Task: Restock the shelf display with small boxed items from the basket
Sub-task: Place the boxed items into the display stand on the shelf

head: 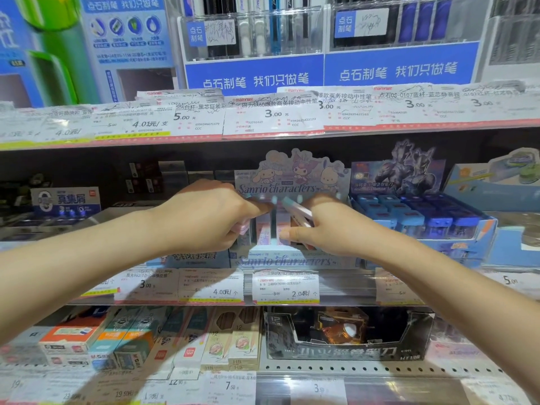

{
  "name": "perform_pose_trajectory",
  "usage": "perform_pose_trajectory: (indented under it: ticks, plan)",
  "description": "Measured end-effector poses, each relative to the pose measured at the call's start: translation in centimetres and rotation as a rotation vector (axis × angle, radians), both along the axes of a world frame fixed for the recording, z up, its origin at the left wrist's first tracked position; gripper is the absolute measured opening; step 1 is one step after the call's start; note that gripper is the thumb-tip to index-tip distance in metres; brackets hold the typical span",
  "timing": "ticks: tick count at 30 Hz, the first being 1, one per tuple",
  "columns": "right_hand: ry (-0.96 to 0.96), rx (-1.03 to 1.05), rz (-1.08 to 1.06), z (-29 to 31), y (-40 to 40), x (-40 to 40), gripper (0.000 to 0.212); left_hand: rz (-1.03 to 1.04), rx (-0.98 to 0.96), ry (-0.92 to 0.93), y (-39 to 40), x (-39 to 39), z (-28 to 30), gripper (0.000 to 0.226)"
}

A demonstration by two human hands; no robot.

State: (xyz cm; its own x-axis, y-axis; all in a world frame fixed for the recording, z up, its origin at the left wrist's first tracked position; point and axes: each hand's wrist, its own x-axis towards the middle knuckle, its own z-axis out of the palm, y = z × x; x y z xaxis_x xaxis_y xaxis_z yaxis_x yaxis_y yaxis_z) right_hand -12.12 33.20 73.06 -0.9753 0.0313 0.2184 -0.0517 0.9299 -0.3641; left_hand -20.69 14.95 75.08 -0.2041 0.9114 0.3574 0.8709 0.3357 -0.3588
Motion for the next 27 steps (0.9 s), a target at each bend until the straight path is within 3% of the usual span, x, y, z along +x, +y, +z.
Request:
perform_pose_trajectory:
  ticks: [7,10,12,14,16,20,23,27]
  plan:
    - [-0.02,0.004,-0.018,0.8,-0.1,1.2,0.046,0.105,-0.034,-0.027,0.3,1.0,0.7,0.067]
    - [-0.03,-0.109,-0.015,1.6,0.6,1.7,0.054,0.12,0.024,-0.009,0.3,1.4,1.0,0.036]
    - [-0.066,-0.222,0.033,1.9,1.1,2.0,0.05,0.096,0.173,-0.098,0.2,2.2,0.8,0.039]
    - [-0.114,-0.334,0.109,1.9,1.3,2.3,0.047,0.008,0.302,-0.21,0.3,2.0,0.4,0.015]
    - [-0.156,-0.387,0.188,1.9,1.4,2.3,0.051,-0.064,0.411,-0.369,0.6,2.5,0.6,0.035]
    - [-0.145,-0.438,0.314,2.4,0.7,3.0,0.009,-0.166,0.505,-0.8,1.6,4.3,1.5,0.022]
    - [-0.134,-0.462,0.322,2.7,0.3,3.3,0.008,-0.153,0.573,-1.043,2.1,4.9,1.3,0.016]
    - [-0.114,-0.502,0.211,2.7,0.5,3.4,0.021,-0.11,0.641,-1.161,2.0,4.5,1.3,0.012]
